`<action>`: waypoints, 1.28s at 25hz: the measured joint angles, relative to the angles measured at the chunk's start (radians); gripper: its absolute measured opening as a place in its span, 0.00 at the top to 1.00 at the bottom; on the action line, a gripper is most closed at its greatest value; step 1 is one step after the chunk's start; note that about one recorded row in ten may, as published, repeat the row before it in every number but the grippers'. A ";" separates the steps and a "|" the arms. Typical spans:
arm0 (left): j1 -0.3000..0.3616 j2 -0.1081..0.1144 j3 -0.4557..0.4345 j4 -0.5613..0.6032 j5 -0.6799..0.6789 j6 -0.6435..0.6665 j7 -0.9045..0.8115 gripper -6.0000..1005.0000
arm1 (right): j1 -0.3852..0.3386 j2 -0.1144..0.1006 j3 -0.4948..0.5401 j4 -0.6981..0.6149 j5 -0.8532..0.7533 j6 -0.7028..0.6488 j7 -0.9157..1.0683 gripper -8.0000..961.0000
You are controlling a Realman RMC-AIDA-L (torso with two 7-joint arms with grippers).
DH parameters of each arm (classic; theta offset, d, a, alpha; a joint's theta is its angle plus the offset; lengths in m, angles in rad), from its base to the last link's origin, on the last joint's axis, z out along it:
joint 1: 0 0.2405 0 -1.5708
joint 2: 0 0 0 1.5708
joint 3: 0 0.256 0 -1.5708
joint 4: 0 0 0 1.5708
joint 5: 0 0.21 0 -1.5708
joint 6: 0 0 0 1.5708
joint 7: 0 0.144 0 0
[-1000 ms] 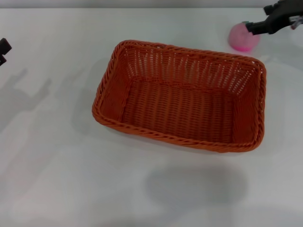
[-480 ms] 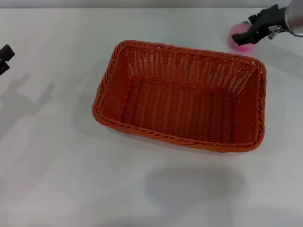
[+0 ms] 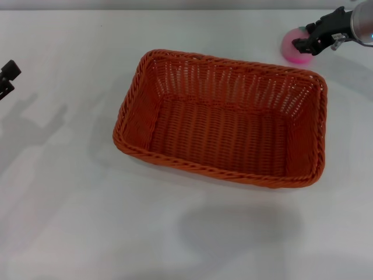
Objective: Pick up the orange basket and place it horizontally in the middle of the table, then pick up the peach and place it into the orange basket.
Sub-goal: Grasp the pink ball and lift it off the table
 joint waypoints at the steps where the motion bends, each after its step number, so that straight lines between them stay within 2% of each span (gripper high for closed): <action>1: -0.001 0.000 0.000 0.000 0.000 0.001 0.001 0.21 | 0.000 0.000 -0.001 0.005 -0.002 -0.001 0.000 0.43; 8: -0.004 0.001 0.000 0.001 -0.006 0.002 0.013 0.21 | 0.003 0.001 -0.028 0.021 -0.016 -0.017 0.002 0.72; 13: -0.007 0.002 0.000 0.001 -0.006 0.010 0.013 0.21 | -0.014 0.004 -0.028 -0.029 0.014 -0.002 -0.006 0.87; 18: -0.009 0.002 0.000 0.001 -0.008 0.011 0.013 0.21 | -0.053 0.005 -0.044 -0.115 0.073 0.056 -0.009 0.90; 27: -0.012 0.002 -0.001 0.001 -0.007 0.016 0.014 0.21 | -0.229 0.004 -0.148 -0.440 0.297 0.178 -0.009 0.94; 32: -0.011 0.002 -0.003 0.001 -0.005 0.017 0.015 0.21 | -0.303 0.002 -0.196 -0.520 0.421 0.215 -0.059 0.94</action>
